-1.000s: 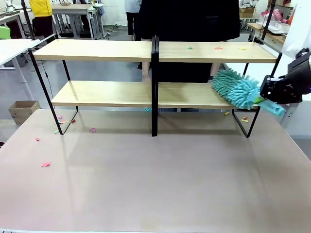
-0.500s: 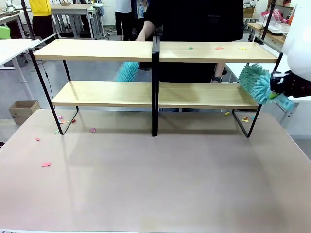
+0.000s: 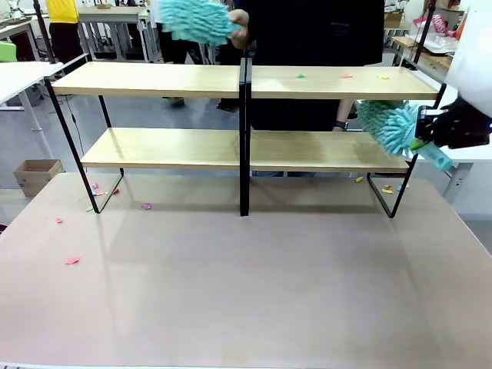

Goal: Clean the shelves.
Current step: Clean another randomly selected level of the Shelf with the Duster.

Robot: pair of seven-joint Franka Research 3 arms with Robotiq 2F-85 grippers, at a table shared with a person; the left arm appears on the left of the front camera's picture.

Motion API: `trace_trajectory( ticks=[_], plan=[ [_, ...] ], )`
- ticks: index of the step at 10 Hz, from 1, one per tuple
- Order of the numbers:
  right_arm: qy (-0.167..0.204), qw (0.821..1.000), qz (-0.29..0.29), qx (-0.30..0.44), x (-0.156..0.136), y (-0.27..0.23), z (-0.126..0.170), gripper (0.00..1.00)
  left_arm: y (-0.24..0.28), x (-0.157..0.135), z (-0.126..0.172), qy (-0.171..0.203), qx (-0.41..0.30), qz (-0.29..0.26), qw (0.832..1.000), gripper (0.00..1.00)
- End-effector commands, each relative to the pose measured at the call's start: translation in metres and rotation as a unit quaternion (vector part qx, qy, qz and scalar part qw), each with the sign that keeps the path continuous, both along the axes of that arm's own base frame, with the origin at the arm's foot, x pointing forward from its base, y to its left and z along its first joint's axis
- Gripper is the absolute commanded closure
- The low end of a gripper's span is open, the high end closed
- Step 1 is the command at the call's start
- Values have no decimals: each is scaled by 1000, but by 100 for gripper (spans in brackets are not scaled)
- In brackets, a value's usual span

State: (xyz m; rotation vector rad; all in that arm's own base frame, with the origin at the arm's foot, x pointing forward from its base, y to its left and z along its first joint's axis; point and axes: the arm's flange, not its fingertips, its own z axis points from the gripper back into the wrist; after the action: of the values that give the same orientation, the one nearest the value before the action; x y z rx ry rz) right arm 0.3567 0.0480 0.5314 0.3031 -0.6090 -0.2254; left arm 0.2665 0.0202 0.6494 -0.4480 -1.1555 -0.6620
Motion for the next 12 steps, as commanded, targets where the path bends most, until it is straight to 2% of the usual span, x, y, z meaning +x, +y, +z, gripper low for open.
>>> trace_trajectory(
  ticks=[1,2,4,5,6,7,8,9,10,11,12],
  plan=[
    [44,994,70,72,-39,-28,-16,88,0,0,0,2,1,-1,1000,0],
    [72,986,113,97,-51,-44,-12,88,0,0,0,2,1,-1,1000,0],
    [117,952,224,173,-86,-109,6,88,0,0,0,2,1,-1,1000,0],
    [164,924,286,194,-116,-150,12,88,0,0,0,2,1,-1,1000,0],
    [193,902,325,208,-141,-187,13,88,0,0,0,2,1,-1,1000,0],
    [211,880,367,215,-167,-222,11,88,0,0,0,2,1,-1,1000,0],
    [210,866,395,222,-189,-254,9,88,0,0,0,2,1,-1,1000,0],
    [176,859,411,251,-205,-283,9,88,0,0,0,2,1,-1,1000,0],
    [157,850,419,278,-213,-305,7,88,0,0,0,2,1,-1,1000,0],
    [154,839,429,297,-208,-304,3,88,0,0,0,2,1,-1,1000,0],
    [181,865,388,263,-230,-281,2,88,0,0,0,2,1,-1,1000,0]
  ],
)
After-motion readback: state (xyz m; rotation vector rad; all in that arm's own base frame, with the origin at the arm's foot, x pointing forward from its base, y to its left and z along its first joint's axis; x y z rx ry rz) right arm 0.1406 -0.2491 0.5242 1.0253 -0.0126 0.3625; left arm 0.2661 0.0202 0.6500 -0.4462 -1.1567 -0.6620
